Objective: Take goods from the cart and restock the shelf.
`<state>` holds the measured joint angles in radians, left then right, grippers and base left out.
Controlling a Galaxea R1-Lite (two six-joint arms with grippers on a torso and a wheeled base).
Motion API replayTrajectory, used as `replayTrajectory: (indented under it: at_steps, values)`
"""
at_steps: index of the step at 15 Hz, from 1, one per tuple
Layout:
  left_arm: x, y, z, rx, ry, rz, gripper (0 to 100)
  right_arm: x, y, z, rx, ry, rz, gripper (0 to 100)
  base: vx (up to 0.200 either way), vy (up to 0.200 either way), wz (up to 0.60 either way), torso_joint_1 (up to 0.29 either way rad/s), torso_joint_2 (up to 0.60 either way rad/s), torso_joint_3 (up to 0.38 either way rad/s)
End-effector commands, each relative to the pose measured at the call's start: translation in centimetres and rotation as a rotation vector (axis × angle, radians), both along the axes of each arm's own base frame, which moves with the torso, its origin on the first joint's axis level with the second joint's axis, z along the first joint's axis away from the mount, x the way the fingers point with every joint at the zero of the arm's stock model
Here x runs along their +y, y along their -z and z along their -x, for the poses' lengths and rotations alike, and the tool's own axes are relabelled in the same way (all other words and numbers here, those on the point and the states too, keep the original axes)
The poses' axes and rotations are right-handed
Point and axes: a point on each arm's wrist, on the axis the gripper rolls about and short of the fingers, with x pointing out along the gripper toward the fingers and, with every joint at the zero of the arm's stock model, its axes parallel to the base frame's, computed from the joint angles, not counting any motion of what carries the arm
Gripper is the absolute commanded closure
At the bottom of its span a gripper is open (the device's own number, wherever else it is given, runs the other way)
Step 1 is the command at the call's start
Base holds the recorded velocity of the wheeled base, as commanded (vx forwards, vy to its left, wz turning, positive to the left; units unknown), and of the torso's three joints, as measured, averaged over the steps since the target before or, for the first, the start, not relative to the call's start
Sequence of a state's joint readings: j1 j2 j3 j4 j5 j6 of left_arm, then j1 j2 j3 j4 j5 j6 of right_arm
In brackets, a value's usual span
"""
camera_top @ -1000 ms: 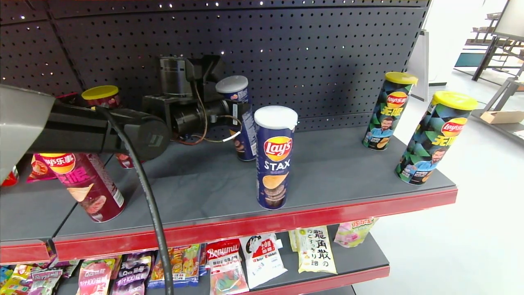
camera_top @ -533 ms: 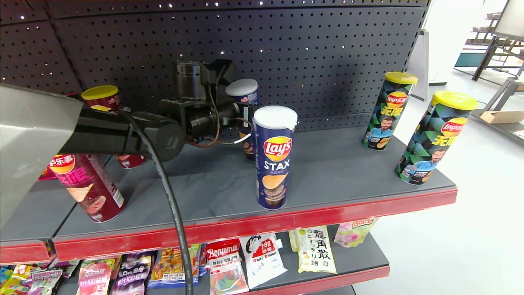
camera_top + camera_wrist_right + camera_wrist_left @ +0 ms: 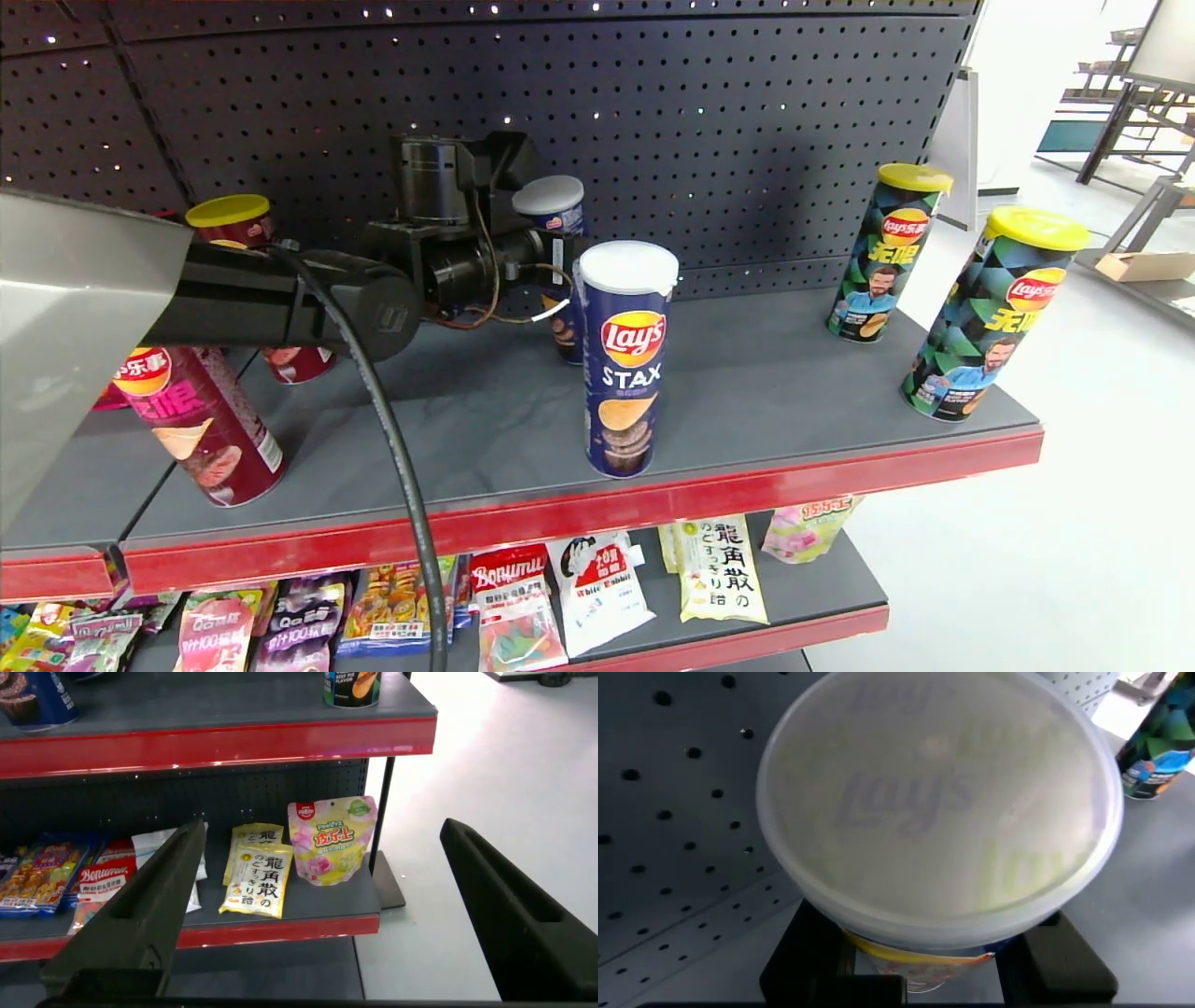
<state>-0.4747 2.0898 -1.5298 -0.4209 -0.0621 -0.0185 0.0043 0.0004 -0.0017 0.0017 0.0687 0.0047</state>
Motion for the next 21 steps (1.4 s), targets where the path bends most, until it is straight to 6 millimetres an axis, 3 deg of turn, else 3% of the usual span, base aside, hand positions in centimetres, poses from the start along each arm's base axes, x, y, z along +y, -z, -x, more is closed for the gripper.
replayTrajectory:
  at_steps: [1, 5, 21]
  values:
    - [0.30, -0.42, 0.09, -0.008, -0.003, -0.005, 100, 0.00, 0.00, 0.00, 0.000, -0.001, 0.000, 0, 0.000, 0.000, 0.00, 0.000, 0.00, 0.000]
    - [0.95, -0.67, 0.21, 0.000, -0.010, -0.037, 100, 0.00, 0.00, 0.00, 0.000, -0.001, 0.000, 0, 0.000, 0.000, 0.00, 0.000, 0.00, 0.000]
    - [-0.01, 0.22, 0.16, 0.023, 0.025, -0.042, 100, 0.00, 0.00, 0.00, 0.000, -0.001, 0.000, 0, 0.000, 0.000, 0.00, 0.000, 0.00, 0.000]
